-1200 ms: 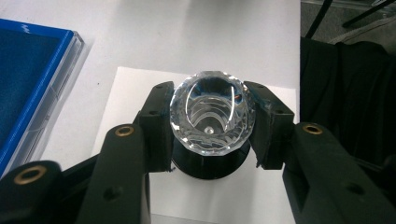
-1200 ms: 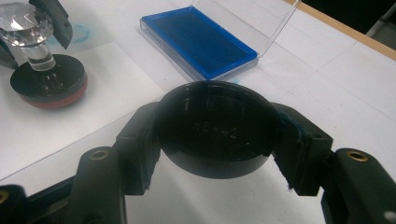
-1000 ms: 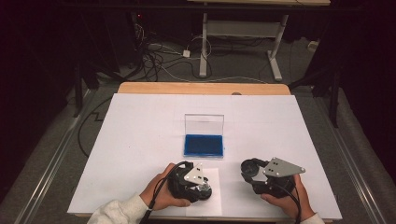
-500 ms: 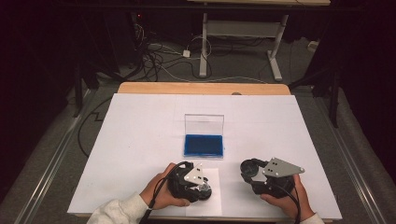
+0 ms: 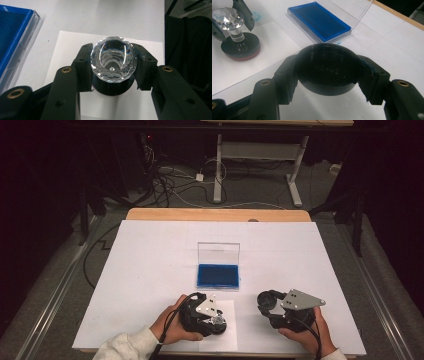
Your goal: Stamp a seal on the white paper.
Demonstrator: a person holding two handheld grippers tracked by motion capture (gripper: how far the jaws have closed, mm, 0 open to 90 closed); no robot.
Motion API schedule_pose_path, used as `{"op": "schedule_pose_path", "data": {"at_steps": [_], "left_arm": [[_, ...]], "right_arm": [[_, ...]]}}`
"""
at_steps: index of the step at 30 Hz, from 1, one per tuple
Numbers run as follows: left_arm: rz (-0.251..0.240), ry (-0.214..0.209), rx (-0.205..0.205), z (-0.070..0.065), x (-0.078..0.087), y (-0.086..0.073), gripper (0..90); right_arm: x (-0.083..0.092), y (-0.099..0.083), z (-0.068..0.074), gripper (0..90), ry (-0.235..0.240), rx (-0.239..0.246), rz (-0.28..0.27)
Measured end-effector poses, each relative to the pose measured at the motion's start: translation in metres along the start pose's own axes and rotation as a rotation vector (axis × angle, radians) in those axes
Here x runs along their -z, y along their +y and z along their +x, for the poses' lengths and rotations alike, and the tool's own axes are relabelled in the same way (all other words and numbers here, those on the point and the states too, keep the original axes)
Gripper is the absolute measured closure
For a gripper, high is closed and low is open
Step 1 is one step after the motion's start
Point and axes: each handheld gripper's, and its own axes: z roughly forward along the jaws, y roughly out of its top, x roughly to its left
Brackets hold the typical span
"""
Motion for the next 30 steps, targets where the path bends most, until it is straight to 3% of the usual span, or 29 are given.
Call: {"op": "schedule_pose_path", "data": {"at_steps": [30], "left_arm": [[0.027, 0.008, -0.004, -0.0013, -0.0005, 0.0029, 54.6]], "right_arm": [[-0.0019, -0.0010, -0.0005, 38.3, 0.004, 0.000, 0.008]]}}
